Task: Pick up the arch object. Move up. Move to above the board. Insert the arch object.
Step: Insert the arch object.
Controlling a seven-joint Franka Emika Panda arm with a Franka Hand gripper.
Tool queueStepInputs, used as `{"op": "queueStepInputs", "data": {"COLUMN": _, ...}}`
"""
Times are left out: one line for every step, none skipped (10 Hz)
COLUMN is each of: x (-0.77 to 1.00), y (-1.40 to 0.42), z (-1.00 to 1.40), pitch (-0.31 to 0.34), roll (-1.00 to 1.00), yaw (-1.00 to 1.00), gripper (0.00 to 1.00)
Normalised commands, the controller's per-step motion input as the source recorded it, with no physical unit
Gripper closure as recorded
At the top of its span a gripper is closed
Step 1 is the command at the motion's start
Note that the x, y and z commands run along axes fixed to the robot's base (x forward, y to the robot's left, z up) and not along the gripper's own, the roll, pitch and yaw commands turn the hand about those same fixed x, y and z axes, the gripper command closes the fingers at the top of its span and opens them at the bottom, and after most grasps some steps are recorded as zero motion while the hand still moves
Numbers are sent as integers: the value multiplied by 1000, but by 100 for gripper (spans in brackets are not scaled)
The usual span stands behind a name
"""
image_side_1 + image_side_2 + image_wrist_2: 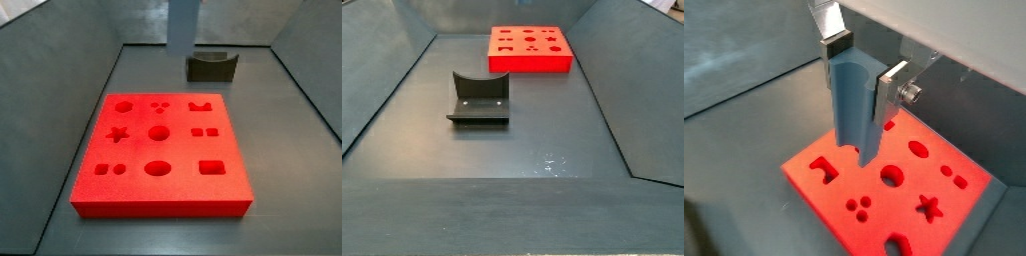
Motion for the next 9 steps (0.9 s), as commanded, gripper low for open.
{"op": "queueStepInputs", "data": {"x": 629, "y": -160, "z": -646, "pitch": -39, "roll": -114, "yaw": -369, "gripper": 100}}
{"op": "queueStepInputs", "data": {"x": 717, "y": -69, "z": -771, "pitch": -27, "roll": 0, "yaw": -323, "gripper": 100}}
{"op": "queueStepInputs", "data": {"x": 746, "y": 0, "z": -794, "pitch": 0, "roll": 171, "yaw": -183, "gripper": 100}}
{"op": "queueStepInputs", "data": {"x": 766, "y": 0, "z": -757, "pitch": 3, "roll": 233, "yaw": -23, "gripper": 100}}
{"op": "queueStepInputs", "data": {"x": 620, "y": 0, "z": -723, "pitch": 0, "roll": 249, "yaw": 114, "gripper": 100}}
{"op": "queueStepInputs", "data": {"x": 557, "y": 57, "z": -577, "pitch": 0, "roll": 224, "yaw": 297, "gripper": 100}}
{"op": "queueStepInputs", "data": {"x": 414, "y": 129, "z": -471, "pitch": 0, "roll": 224, "yaw": 449, "gripper": 100}}
{"op": "queueStepInputs", "data": {"x": 363, "y": 20, "z": -517, "pitch": 0, "roll": 307, "yaw": 400, "gripper": 100}}
{"op": "queueStepInputs", "data": {"x": 251, "y": 63, "z": -429, "pitch": 10, "roll": 209, "yaw": 154, "gripper": 100}}
